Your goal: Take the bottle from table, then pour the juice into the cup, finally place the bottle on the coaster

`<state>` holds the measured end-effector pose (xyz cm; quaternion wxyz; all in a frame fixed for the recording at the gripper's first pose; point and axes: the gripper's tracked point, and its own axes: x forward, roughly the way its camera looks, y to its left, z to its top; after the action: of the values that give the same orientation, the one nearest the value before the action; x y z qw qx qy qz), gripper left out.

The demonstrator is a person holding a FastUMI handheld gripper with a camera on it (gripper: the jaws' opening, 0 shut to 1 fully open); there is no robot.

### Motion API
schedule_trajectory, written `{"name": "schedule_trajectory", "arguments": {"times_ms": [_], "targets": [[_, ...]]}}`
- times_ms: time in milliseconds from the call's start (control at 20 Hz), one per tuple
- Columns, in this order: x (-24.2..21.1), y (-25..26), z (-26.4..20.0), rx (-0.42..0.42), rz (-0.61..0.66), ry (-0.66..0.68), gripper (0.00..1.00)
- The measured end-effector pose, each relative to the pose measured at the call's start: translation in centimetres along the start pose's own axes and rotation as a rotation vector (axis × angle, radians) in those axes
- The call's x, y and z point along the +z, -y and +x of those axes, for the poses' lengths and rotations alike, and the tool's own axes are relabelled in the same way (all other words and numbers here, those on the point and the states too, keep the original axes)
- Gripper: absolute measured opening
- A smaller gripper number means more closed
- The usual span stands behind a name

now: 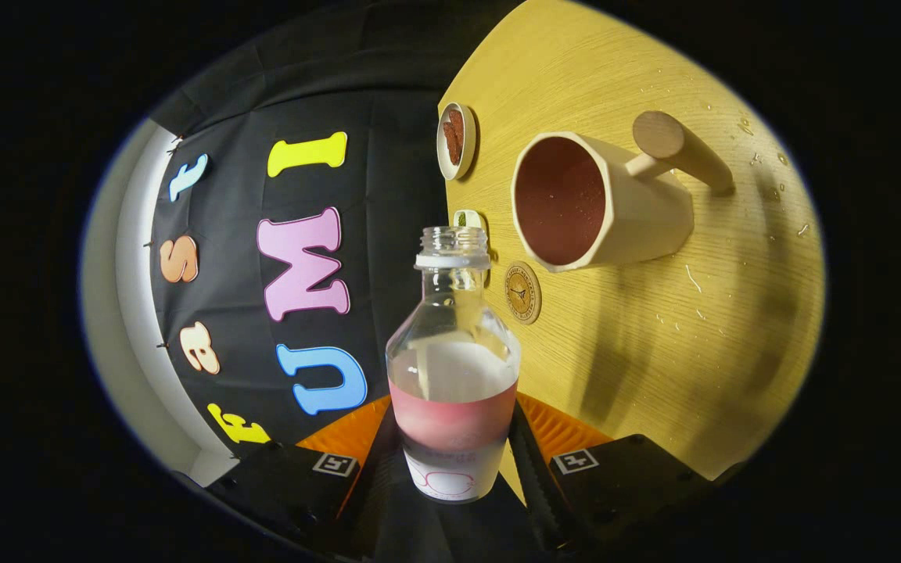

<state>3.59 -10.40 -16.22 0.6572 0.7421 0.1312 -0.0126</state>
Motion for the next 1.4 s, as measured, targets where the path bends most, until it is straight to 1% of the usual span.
{"name": "schedule_trajectory", "arguments": {"times_ms": [350, 850, 1400], "targets": [[0.4, -0.3, 0.2, 0.012, 0.061, 0.022, 0.75], [0.5, -0.7, 0.4, 0.007, 0.113, 0.025, 0.75], [0.9, -1.5, -0.1, 0.022, 0.213, 0.048, 0.75]]}}
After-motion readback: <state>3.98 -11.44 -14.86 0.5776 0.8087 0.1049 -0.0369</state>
